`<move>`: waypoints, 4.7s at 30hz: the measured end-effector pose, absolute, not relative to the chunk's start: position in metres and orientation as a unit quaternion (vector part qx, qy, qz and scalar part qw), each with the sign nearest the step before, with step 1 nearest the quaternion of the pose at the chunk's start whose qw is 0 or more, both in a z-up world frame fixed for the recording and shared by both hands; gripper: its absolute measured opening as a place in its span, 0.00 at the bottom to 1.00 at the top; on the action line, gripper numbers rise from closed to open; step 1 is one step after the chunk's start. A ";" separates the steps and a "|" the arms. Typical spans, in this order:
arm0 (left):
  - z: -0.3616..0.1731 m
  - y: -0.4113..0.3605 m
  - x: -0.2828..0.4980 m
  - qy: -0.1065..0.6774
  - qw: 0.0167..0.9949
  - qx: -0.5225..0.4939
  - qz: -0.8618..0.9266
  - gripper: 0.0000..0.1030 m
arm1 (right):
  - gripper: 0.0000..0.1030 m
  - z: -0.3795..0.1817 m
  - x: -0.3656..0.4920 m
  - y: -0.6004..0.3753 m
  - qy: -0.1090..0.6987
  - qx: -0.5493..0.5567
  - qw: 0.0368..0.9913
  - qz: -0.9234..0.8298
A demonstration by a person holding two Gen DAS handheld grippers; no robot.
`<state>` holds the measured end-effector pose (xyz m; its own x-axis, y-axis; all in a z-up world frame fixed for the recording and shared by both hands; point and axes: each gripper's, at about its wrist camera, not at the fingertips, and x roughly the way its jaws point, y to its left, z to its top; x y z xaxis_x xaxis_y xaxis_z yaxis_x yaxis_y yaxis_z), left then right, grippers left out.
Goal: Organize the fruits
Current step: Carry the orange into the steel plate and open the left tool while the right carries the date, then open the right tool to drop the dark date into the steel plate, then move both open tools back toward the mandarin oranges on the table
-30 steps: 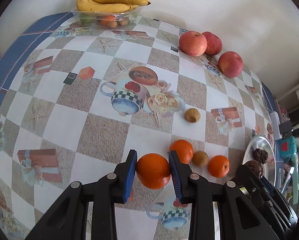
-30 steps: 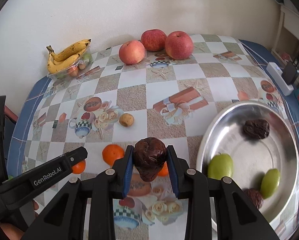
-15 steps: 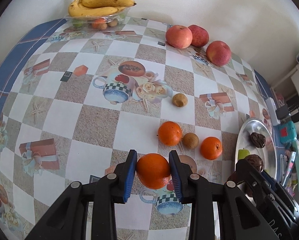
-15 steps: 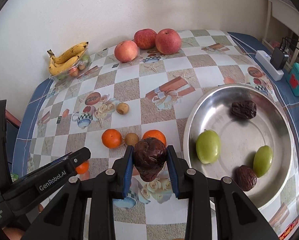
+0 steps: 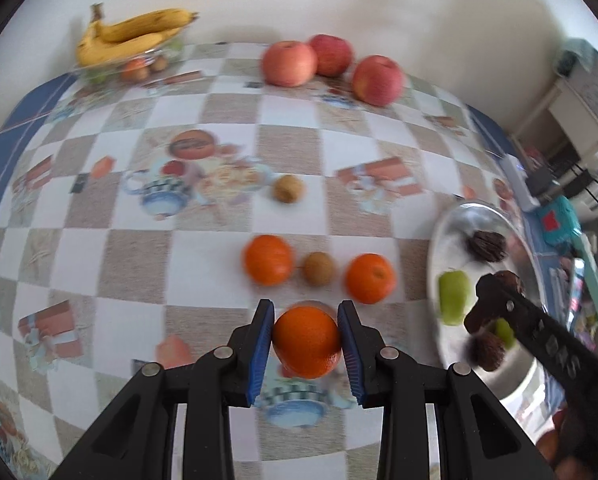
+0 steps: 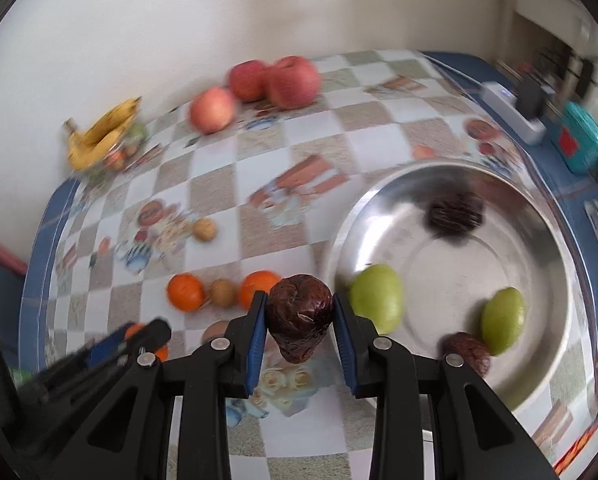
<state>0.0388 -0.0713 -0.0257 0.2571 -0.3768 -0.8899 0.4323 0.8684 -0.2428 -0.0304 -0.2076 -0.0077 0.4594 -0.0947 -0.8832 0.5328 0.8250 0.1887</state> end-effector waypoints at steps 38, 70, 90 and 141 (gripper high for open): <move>-0.029 -0.144 -0.013 0.546 0.750 0.053 -0.370 0.53 | 0.35 -0.014 -0.077 -0.295 0.485 0.271 0.773 -0.307; -0.042 0.008 0.084 0.605 0.758 -0.179 -0.165 0.73 | 0.35 -0.021 -0.041 -0.241 0.523 0.192 0.793 -0.246; -0.048 0.060 0.099 0.593 0.788 -0.155 -0.053 1.00 | 0.37 -0.029 -0.009 -0.179 0.547 0.134 0.805 -0.184; -0.039 -0.036 0.102 0.528 0.818 -0.065 -0.220 0.82 | 0.70 -0.010 0.014 -0.171 0.472 0.113 0.867 -0.110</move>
